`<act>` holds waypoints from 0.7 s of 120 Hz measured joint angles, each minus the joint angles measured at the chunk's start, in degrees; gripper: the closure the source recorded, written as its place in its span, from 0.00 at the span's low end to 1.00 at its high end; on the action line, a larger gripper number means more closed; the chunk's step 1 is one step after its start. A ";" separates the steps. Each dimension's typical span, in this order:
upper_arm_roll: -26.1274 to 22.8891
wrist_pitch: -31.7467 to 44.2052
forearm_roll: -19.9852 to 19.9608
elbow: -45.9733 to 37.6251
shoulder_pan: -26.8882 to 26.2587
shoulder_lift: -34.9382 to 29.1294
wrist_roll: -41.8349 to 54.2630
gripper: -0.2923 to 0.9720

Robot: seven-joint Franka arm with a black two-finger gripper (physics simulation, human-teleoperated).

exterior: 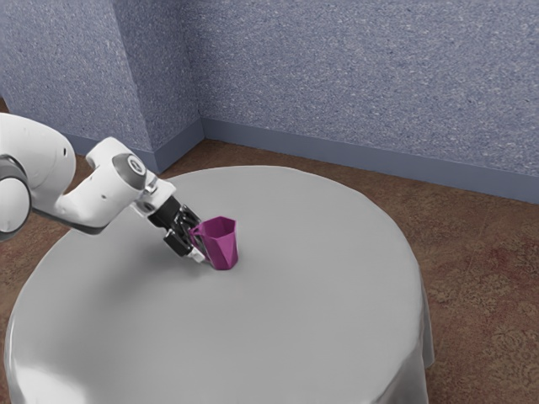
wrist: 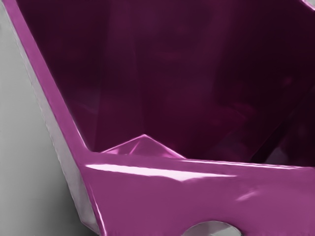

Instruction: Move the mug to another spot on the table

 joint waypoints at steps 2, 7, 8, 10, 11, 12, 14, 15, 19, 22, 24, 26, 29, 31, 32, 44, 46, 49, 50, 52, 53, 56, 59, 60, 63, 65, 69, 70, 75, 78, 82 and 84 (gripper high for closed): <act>0.00 -0.01 0.00 -0.06 0.04 -0.13 -0.06 0.31; 0.01 -0.06 0.04 -0.59 0.21 -0.72 -0.21 0.30; 0.02 -0.06 0.04 -0.75 0.25 -0.90 -0.24 0.30; 0.04 -0.08 0.06 -1.20 0.34 -1.42 -0.30 0.30; 0.05 -0.09 0.07 -1.45 0.39 -1.69 -0.32 0.30; 0.05 -0.10 0.08 -1.67 0.43 -1.92 -0.35 0.30; 0.06 -0.14 0.14 -2.25 0.52 -2.54 -0.40 0.29; 0.07 -0.16 0.22 -2.56 0.56 -2.88 -0.42 0.29; 0.08 -0.24 0.67 -3.74 0.76 -4.28 -0.52 0.28; 0.06 -0.30 1.11 -4.64 0.87 -5.40 -0.59 0.28; 0.07 -0.35 1.42 -5.22 0.91 -6.22 -0.63 0.27; 0.07 -0.39 1.83 -5.93 0.96 -7.21 -0.68 0.27; 0.08 -0.46 2.52 -7.13 1.04 -8.97 -0.74 0.27; 0.08 -0.50 3.05 -7.99 1.12 -10.28 -0.78 0.26; 0.08 -0.53 3.31 -8.39 1.17 -10.90 -0.80 0.26; -0.06 -1.04 8.32 -11.79 1.51 -18.82 -1.06 0.25; -0.18 -1.18 9.40 -11.99 1.52 -20.06 -1.11 0.25; -0.64 -1.44 11.09 -12.20 1.62 -21.80 -1.22 0.25; -0.80 -1.53 11.67 -12.25 1.61 -22.32 -1.26 0.25; -1.28 -1.72 12.92 -12.31 1.69 -23.30 -1.39 0.25; -1.65 -1.83 13.67 -12.34 1.79 -23.81 -1.49 0.24; -2.71 -2.21 16.08 -12.38 1.83 -25.20 -1.89 0.24; -3.94 -2.72 18.67 -12.34 1.82 -26.41 -2.45 0.24; -4.28 -2.91 19.52 -12.29 1.72 -26.73 -2.66 0.24; -5.20 -3.57 22.03 -12.02 1.34 -27.48 -3.43 0.24; -5.68 -4.05 23.61 -11.74 1.00 -27.84 -3.98 0.24; -6.51 -5.11 26.66 -10.71 0.37 -28.32 -5.11 0.24; -6.71 -5.40 27.41 -10.36 0.24 -28.41 -5.39 0.24; -8.02 -7.11 31.51 -8.04 -0.02 -28.63 -7.01 0.24; -8.53 -8.34 33.78 -6.44 -0.37 -28.63 -8.11 0.24; -8.94 -10.02 36.22 -4.50 -0.99 -28.55 -9.57 0.24; -9.06 -10.80 37.22 -3.77 -1.30 -28.53 -10.28 0.24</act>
